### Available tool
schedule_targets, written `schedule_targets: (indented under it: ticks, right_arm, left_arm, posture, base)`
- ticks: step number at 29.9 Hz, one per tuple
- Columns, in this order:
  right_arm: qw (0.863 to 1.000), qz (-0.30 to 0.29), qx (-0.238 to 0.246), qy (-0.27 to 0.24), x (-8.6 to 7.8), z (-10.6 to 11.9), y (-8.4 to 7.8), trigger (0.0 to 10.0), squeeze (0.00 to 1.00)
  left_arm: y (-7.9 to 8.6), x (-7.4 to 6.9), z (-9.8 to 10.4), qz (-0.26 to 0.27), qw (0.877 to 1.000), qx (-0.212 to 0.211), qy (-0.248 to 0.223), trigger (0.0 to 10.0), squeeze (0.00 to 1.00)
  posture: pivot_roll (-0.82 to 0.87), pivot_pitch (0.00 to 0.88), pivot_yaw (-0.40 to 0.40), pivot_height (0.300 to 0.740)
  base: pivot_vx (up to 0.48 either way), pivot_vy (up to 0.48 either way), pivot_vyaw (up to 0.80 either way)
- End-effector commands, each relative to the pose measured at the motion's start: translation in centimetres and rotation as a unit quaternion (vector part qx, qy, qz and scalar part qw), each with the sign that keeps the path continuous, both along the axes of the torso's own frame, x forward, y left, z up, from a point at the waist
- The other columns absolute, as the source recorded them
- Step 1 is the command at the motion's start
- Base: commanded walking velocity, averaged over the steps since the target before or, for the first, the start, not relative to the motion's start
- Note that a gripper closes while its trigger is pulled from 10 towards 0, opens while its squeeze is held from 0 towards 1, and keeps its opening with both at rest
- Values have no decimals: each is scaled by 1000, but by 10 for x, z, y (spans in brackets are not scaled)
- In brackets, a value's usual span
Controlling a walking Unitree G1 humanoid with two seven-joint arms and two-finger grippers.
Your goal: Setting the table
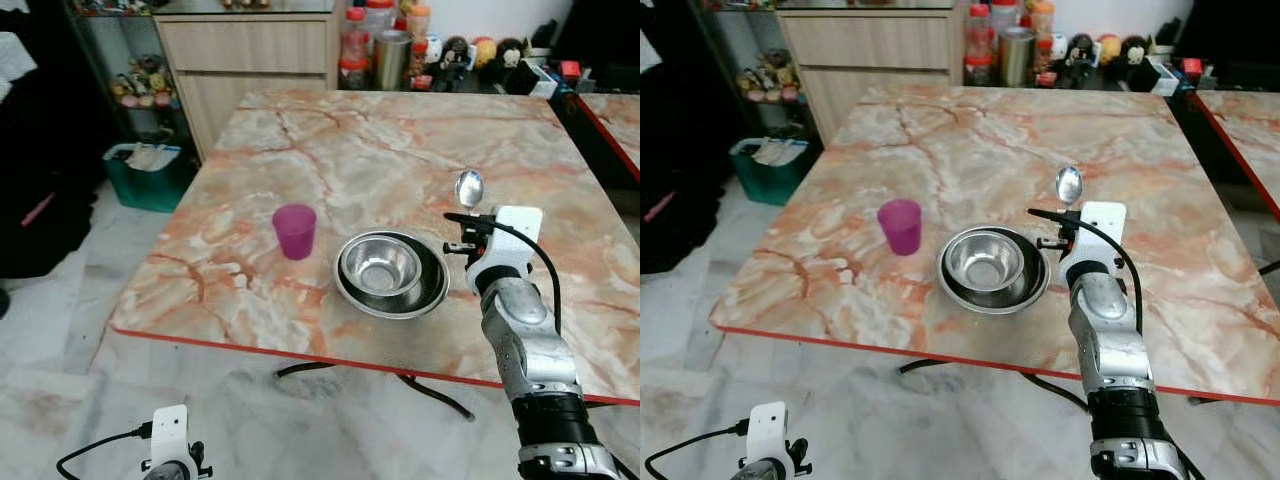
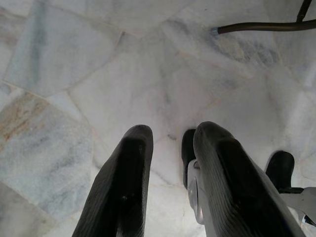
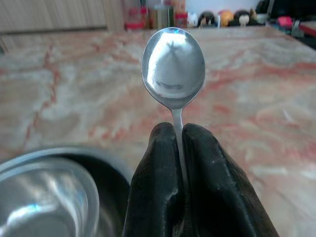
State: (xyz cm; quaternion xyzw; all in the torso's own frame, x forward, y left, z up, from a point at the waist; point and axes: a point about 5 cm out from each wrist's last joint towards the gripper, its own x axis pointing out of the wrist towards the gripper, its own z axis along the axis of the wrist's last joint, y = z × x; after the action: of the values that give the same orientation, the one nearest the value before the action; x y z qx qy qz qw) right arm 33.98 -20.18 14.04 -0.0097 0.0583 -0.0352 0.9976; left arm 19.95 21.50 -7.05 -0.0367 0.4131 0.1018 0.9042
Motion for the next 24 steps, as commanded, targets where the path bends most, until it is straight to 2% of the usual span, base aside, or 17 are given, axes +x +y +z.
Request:
schedule_targets:
  ticks: [1,4,11,24]
  right_arm:
    - [1000,4,-6,3,2,3,-1,10000,0]
    - [1000,6,-2,10,2,2,-2,10000,0]
    - [998,6,-18,61,-4,-13,-14,10000,0]
    - [994,25,-16,105,-11,-30,-4,10000,0]
  left_arm:
    - [3,-4,-2,3,1000,-1,10,10000,0]
    - [3,-4,-2,2,1000,-1,10,10000,0]
    - [3,-4,-2,-2,1000,-5,10,10000,0]
    - [2,-1,0,-3,1000,-7,7,10000,0]
  posture:
    - [-41,103,24,740]
    - [-41,102,25,740]
    - [-43,95,29,740]
    - [-36,110,29,740]
  base:
    - [0,0,0]
    - [0,0,0]
    - [0,0,0]
    - [0,0,0]
